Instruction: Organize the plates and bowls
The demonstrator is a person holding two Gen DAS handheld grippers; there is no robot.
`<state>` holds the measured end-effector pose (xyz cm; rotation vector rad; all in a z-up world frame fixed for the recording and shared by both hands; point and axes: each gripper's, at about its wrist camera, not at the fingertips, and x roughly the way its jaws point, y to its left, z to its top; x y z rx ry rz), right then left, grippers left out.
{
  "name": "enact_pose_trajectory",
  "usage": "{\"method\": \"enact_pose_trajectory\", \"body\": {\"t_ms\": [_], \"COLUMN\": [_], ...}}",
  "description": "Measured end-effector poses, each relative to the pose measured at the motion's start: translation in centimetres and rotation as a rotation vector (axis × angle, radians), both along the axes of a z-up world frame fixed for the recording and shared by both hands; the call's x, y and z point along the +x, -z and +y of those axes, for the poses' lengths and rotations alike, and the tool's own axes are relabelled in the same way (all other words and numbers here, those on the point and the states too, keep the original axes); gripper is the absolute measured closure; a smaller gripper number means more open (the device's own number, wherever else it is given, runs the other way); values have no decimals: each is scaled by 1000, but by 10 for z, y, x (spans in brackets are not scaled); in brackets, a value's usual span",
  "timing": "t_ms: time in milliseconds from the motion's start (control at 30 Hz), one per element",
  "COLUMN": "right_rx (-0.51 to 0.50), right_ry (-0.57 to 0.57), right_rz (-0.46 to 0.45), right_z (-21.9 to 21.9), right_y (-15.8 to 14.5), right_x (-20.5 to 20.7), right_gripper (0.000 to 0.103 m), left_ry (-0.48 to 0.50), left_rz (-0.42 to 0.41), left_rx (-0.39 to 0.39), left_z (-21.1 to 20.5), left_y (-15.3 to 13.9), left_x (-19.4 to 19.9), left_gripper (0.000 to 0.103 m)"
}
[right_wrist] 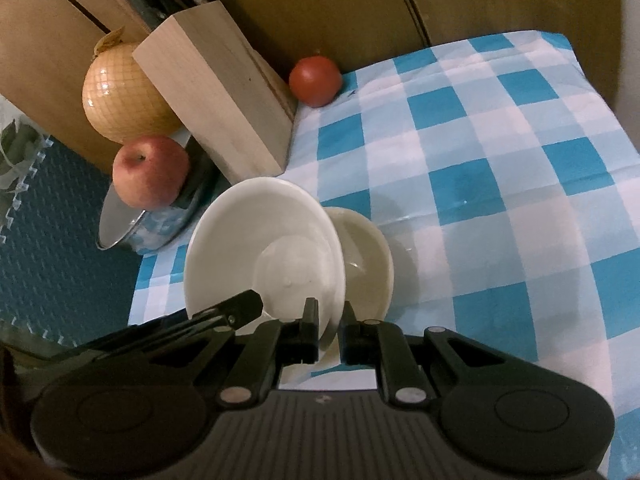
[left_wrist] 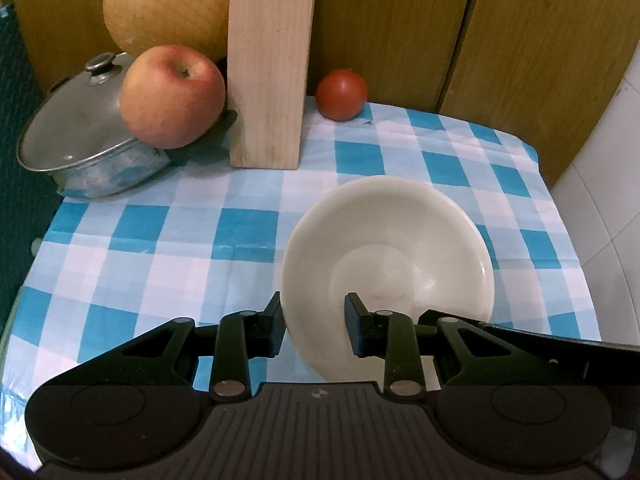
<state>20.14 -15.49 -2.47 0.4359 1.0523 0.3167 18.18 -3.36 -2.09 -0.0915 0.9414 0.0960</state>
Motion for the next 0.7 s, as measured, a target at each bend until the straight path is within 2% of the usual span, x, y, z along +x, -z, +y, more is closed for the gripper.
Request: {"method": "enact_pose_trajectory", "body": {"t_ms": [167,300,700], "right_rx": [-15,-33,-65], "right_ry": [6,27,29], "right_rz": [7,-6,-38], "right_z": [0,-2,-2], "right_y": [1,0,-3], "right_x": [1,0,-1], "right_gripper": [91,83,82], "left_ry": [2,0,6], "left_rz": [0,-6,-12], "left_rx": [5,8,17], "left_z": [-2,-1,-3], "left_y": [0,0,-1], "left_x": [1,0,-1], "left_gripper": [65,65,63]}}
